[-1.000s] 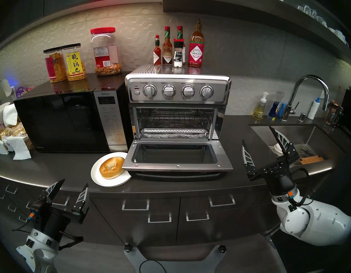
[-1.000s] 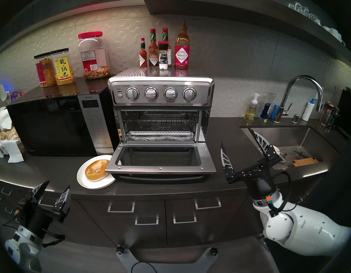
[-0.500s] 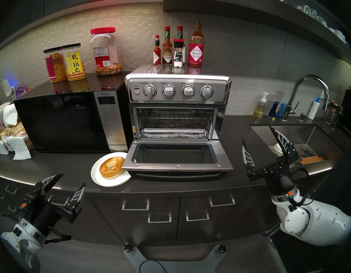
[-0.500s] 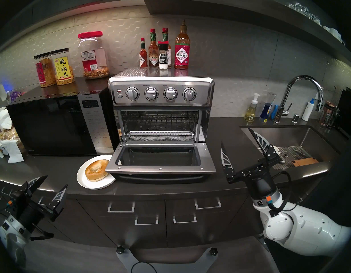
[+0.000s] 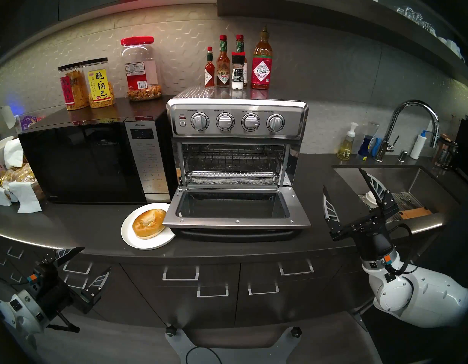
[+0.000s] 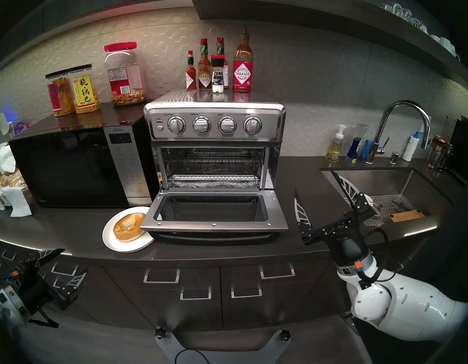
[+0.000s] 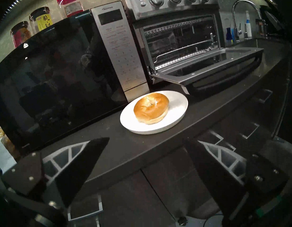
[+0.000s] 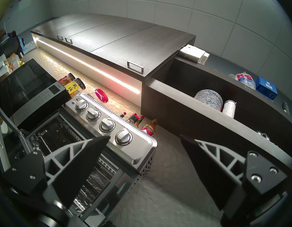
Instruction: Open the oven and place the bagel inside on the rack
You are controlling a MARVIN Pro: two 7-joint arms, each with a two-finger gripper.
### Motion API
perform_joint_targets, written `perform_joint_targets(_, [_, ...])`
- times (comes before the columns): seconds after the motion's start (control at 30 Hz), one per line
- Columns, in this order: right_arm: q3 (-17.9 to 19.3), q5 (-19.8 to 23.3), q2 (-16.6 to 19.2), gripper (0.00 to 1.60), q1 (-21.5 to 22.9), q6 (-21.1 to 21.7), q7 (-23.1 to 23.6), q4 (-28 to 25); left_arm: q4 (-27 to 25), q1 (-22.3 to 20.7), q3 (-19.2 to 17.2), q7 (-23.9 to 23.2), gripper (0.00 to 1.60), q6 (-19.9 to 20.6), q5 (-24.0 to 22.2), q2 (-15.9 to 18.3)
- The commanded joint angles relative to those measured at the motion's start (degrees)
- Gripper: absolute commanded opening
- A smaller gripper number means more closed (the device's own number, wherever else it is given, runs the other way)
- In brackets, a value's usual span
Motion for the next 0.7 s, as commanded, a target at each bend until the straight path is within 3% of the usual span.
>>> perform_joint_targets(0.0, [0.39,0.02,-0.06,1.6,0.31,0.01,-0.3,-0.73,0.82,-1.59,-1.66,-0.92,1.6,2.94,0.35,4.38])
perform_joint_targets(0.27, [0.37,0.02,-0.07,1.6,0.34,-0.02,-0.27,-0.7,1.24,-5.39,-3.81,-2.59,1.6,6.45,0.72,9.51])
perform_joint_targets(0.5, [0.37,0.02,-0.06,1.6,0.33,-0.01,-0.28,-0.71,0.7,-5.07,-7.98,-7.18,1.6,10.1,-0.82,12.6])
perform_joint_targets(0.67, [0.38,0.02,-0.05,1.6,0.31,0.01,-0.3,-0.73,1.12,-5.47,-8.7,-9.3,1.6,11.45,-1.39,13.49])
